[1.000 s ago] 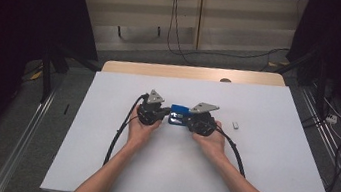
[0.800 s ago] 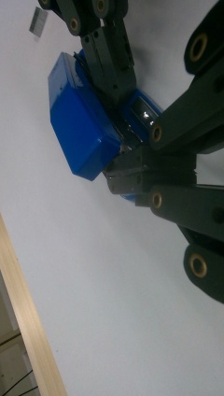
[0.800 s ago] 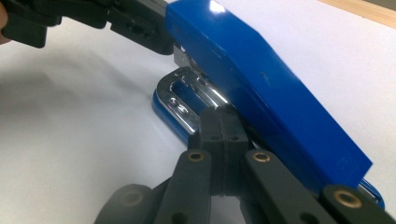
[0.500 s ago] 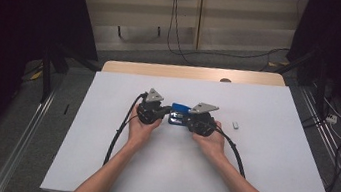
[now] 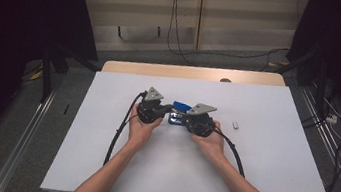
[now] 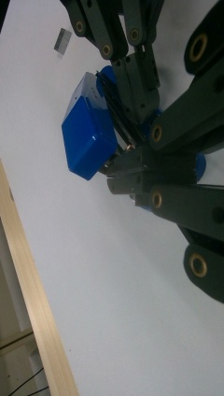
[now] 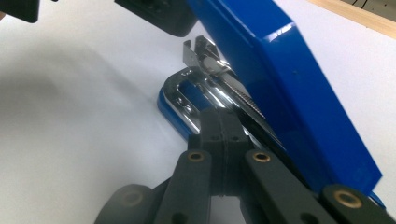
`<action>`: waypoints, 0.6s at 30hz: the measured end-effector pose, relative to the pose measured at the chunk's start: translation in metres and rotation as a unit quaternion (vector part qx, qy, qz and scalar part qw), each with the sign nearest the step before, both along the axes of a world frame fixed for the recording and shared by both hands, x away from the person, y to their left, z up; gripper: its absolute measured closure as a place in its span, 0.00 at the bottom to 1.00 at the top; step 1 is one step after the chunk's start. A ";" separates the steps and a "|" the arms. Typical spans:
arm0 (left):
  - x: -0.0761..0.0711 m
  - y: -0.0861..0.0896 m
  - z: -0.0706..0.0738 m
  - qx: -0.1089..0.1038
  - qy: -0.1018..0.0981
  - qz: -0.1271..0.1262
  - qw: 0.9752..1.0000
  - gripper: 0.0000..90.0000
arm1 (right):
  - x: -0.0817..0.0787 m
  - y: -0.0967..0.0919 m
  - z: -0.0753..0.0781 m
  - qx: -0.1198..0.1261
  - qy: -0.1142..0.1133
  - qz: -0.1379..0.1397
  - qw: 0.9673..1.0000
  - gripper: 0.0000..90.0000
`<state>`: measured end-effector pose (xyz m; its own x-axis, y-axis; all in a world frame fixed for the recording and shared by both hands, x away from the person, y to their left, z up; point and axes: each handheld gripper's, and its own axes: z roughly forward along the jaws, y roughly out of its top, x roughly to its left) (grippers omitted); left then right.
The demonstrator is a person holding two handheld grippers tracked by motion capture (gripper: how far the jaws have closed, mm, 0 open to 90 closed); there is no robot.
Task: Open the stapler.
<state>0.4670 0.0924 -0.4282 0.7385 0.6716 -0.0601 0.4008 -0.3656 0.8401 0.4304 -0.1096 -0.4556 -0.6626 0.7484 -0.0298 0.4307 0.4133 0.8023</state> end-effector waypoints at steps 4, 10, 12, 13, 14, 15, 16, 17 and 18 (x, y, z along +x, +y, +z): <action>0.000 0.000 0.001 -0.004 0.000 0.000 1.000 1.00 | 0.000 0.001 0.000 0.000 -0.002 -0.001 1.000 1.00; 0.001 -0.001 0.001 0.000 -0.002 -0.001 1.000 1.00 | -0.001 0.002 0.000 0.000 -0.005 -0.005 1.000 1.00; 0.001 -0.001 0.001 0.001 -0.002 -0.001 1.000 1.00 | -0.001 0.003 0.001 0.007 -0.008 -0.007 1.000 1.00; 0.001 -0.001 0.001 0.001 -0.002 -0.001 1.000 1.00 | -0.001 0.004 0.002 0.011 -0.010 -0.008 1.000 1.00; 0.001 -0.001 0.001 -0.002 -0.001 -0.001 1.000 1.00 | -0.001 0.004 0.003 0.013 -0.012 -0.008 1.000 1.00; 0.001 -0.001 0.001 -0.003 -0.001 -0.001 1.000 1.00 | -0.001 0.006 0.004 0.016 -0.014 -0.007 1.000 1.00; 0.001 -0.001 0.001 -0.003 -0.001 -0.001 1.000 1.00 | -0.001 0.007 0.005 0.017 -0.017 -0.008 1.000 1.00; 0.001 -0.001 0.002 -0.003 -0.001 0.000 1.000 1.00 | -0.001 0.009 0.006 0.020 -0.019 -0.009 1.000 1.00; 0.001 -0.001 0.002 -0.003 -0.001 -0.001 1.000 1.00 | -0.001 0.011 0.007 0.022 -0.023 -0.010 0.999 1.00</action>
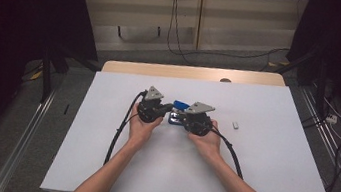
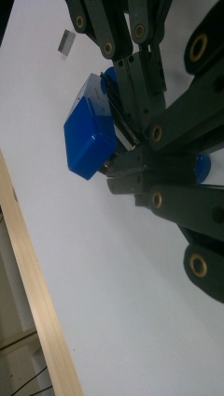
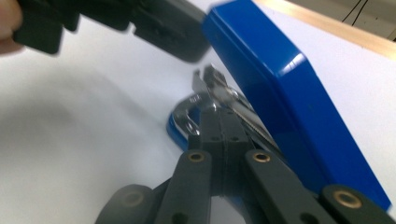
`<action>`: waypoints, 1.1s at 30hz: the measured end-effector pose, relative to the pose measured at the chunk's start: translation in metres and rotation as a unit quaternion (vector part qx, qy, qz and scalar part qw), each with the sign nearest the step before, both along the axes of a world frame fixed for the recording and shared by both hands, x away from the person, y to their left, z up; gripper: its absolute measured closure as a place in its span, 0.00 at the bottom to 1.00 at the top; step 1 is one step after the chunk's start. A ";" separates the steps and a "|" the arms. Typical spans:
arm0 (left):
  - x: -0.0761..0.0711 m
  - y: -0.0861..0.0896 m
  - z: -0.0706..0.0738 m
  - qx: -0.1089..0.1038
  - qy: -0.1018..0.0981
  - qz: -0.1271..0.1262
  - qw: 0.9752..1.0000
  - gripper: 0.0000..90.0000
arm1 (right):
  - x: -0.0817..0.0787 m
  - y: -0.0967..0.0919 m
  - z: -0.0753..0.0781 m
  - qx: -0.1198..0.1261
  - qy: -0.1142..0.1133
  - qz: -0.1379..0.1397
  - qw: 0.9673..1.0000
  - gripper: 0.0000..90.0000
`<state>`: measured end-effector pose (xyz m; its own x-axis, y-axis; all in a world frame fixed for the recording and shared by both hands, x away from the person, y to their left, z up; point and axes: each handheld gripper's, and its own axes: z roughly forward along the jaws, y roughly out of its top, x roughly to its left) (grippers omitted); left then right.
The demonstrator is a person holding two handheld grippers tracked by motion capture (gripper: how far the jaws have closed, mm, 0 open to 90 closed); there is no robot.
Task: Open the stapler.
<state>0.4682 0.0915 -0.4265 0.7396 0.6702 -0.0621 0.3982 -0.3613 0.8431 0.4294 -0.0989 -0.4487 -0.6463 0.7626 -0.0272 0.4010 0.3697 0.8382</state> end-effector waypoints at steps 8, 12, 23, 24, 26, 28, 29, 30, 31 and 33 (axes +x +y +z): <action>0.000 0.000 -0.001 0.001 0.002 -0.001 1.000 1.00 | 0.003 0.013 0.001 0.006 -0.013 -0.021 1.000 1.00; 0.001 0.001 -0.001 -0.004 0.004 0.001 1.000 1.00 | 0.004 0.016 0.001 0.005 -0.018 -0.026 0.999 1.00; 0.002 0.001 0.000 -0.010 0.004 -0.003 1.000 1.00 | 0.003 0.018 0.003 0.002 -0.039 -0.039 0.998 1.00; 0.002 0.001 0.000 -0.010 0.005 -0.002 1.000 1.00 | 0.003 0.018 0.003 0.001 -0.038 -0.038 0.999 1.00; 0.003 0.001 -0.002 -0.011 0.008 -0.003 1.000 1.00 | 0.003 0.018 0.003 -0.002 -0.040 -0.037 0.999 1.00; 0.003 0.000 -0.003 -0.011 0.010 -0.004 1.000 1.00 | 0.003 0.017 0.003 0.001 -0.038 -0.040 0.998 1.00; 0.003 -0.001 -0.003 -0.009 0.008 -0.003 1.000 1.00 | 0.003 0.016 0.004 0.004 -0.039 -0.043 0.998 1.00; 0.003 -0.002 -0.003 -0.009 0.010 -0.006 1.000 1.00 | 0.003 0.015 0.004 0.004 -0.038 -0.044 0.998 1.00; 0.003 -0.003 -0.004 -0.009 0.010 -0.007 1.000 1.00 | 0.003 0.014 0.005 0.003 -0.039 -0.044 0.998 1.00; 0.003 -0.005 -0.006 -0.005 0.011 -0.008 1.000 1.00 | 0.004 0.013 0.005 0.004 -0.038 -0.045 0.998 1.00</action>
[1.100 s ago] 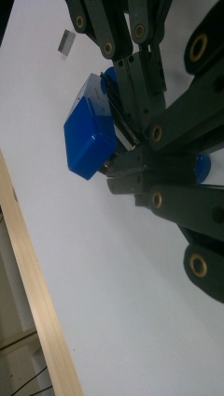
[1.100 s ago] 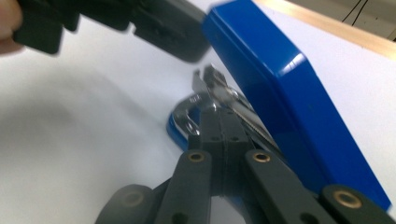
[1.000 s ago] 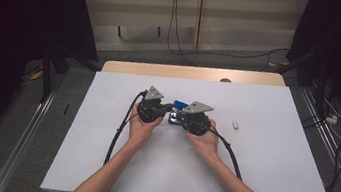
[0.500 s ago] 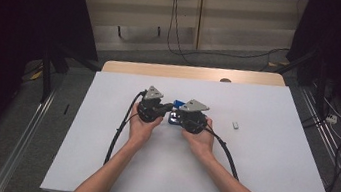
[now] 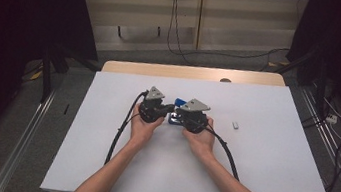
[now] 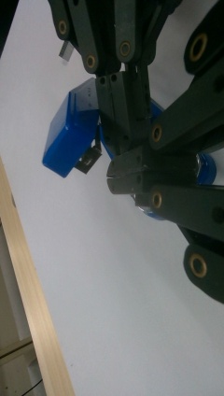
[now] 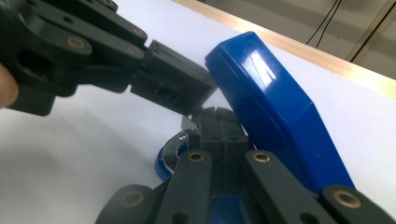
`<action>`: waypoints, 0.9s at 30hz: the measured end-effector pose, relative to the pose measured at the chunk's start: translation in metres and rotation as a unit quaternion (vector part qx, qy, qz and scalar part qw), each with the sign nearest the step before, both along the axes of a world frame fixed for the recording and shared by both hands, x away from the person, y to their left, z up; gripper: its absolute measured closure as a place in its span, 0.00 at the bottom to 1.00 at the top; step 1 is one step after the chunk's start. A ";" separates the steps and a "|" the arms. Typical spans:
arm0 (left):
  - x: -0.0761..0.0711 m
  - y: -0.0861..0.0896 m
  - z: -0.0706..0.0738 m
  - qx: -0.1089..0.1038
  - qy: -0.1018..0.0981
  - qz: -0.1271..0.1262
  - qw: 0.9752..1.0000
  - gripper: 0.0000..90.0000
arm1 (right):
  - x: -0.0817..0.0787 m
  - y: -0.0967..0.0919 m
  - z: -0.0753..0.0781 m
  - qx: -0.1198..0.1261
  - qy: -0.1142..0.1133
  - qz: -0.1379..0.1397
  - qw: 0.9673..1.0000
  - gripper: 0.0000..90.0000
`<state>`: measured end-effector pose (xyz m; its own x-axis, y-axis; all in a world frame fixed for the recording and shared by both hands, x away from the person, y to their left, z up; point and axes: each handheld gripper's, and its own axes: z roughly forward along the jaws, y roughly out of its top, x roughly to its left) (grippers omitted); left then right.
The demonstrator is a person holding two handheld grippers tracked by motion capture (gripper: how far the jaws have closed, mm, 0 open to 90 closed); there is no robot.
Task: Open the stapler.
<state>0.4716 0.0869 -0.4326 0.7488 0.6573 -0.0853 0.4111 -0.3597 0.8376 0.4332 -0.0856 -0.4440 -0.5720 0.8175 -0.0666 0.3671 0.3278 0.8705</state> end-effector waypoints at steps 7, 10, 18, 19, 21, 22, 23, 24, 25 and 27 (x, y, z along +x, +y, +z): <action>0.001 -0.001 -0.002 0.006 -0.001 -0.001 1.000 1.00 | 0.000 0.000 0.000 -0.001 0.001 0.001 1.000 1.00; 0.001 -0.001 -0.002 0.010 -0.002 -0.002 1.000 1.00 | 0.000 0.000 0.000 0.000 0.001 0.001 1.000 1.00; 0.002 -0.001 -0.007 0.017 0.004 -0.005 1.000 1.00 | 0.000 -0.001 0.000 0.005 0.004 0.000 1.000 1.00; 0.002 -0.001 -0.007 0.021 0.004 -0.005 1.000 1.00 | 0.000 -0.001 0.000 0.006 0.004 0.000 1.000 1.00; 0.002 -0.001 -0.008 0.020 0.005 -0.003 1.000 1.00 | 0.001 -0.001 0.000 0.011 0.009 -0.007 1.000 1.00; 0.002 -0.001 -0.008 0.021 0.004 -0.004 1.000 1.00 | 0.001 -0.001 -0.001 0.011 0.009 -0.009 1.000 1.00; 0.001 -0.002 -0.007 0.023 0.001 -0.003 1.000 1.00 | 0.001 -0.001 -0.001 0.011 0.009 -0.010 1.000 1.00; 0.001 -0.003 -0.007 0.029 -0.002 -0.002 1.000 1.00 | 0.001 -0.001 -0.001 0.012 0.009 -0.011 1.000 1.00; 0.000 -0.003 -0.007 0.033 -0.006 -0.002 0.999 1.00 | 0.001 -0.001 -0.001 0.013 0.008 -0.012 1.000 1.00; 0.000 -0.003 -0.007 0.032 -0.005 -0.002 0.999 1.00 | 0.001 -0.002 0.000 0.020 0.009 -0.015 1.000 1.00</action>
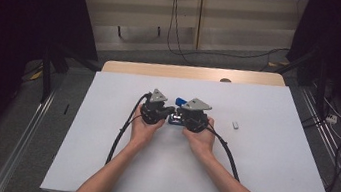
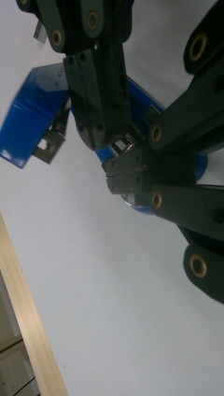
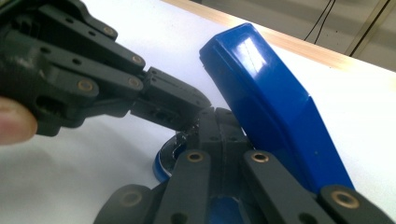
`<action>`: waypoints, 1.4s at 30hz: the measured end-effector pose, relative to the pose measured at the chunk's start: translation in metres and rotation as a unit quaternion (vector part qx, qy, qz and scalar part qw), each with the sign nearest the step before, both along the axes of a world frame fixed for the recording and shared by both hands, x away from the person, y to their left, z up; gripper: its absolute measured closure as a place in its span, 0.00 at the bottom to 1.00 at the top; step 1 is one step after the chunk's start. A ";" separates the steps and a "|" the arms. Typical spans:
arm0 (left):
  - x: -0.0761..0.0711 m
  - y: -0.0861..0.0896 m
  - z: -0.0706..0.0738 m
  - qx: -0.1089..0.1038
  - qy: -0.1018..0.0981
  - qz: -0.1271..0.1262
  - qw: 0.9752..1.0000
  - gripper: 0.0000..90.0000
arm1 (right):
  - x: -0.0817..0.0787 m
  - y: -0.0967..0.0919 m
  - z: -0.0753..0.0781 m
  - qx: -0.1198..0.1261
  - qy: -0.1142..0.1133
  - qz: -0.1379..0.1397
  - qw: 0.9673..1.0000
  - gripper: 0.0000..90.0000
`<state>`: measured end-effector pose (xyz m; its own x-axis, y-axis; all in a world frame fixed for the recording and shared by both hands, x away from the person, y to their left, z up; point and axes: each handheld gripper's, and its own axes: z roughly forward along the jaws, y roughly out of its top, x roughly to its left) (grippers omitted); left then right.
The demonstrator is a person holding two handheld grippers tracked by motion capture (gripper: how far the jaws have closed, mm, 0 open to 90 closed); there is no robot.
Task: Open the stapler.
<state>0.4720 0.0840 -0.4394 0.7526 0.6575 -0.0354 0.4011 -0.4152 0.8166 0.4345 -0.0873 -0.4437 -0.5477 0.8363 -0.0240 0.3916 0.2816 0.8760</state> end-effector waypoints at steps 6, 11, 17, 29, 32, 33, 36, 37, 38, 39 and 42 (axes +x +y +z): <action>0.000 0.000 -0.001 -0.006 0.003 0.002 1.000 1.00 | 0.000 0.000 0.001 0.003 -0.003 -0.008 1.000 1.00; 0.000 0.000 -0.001 -0.006 0.003 0.002 1.000 1.00 | 0.000 0.002 0.001 0.002 -0.006 -0.013 1.000 1.00; 0.001 0.001 -0.001 -0.008 0.005 -0.002 1.000 1.00 | 0.000 -0.001 0.004 0.005 -0.009 -0.019 1.000 1.00; 0.002 0.002 -0.001 -0.010 0.007 -0.002 1.000 1.00 | -0.001 -0.004 0.007 0.010 -0.010 -0.023 1.000 1.00; 0.001 0.001 -0.001 -0.008 0.004 -0.004 1.000 1.00 | 0.000 -0.006 0.008 0.012 -0.013 -0.026 0.999 1.00; 0.001 0.001 -0.001 -0.006 0.003 -0.004 1.000 1.00 | -0.001 -0.007 0.009 0.012 -0.013 -0.028 0.999 1.00; 0.002 0.002 -0.001 -0.012 0.007 -0.003 1.000 1.00 | -0.001 -0.007 0.010 0.011 -0.012 -0.027 0.999 1.00; 0.001 0.002 -0.001 -0.011 0.006 -0.003 1.000 1.00 | -0.001 -0.007 0.010 0.011 -0.012 -0.028 0.999 1.00; 0.001 0.002 -0.001 -0.008 0.004 -0.004 1.000 1.00 | -0.001 -0.007 0.010 0.012 -0.012 -0.029 0.999 1.00; 0.001 0.001 -0.001 -0.006 0.003 -0.003 1.000 1.00 | -0.001 -0.007 0.010 0.011 -0.013 -0.030 0.999 1.00; 0.001 0.002 -0.001 -0.008 0.005 -0.005 1.000 1.00 | -0.001 -0.006 0.010 0.008 -0.013 -0.031 0.999 1.00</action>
<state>0.4734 0.0860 -0.4405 0.7583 0.6497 -0.0528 0.4046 -0.4057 0.8196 0.4333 -0.0938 -0.4337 -0.4949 0.8686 -0.0239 0.3846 0.2436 0.8903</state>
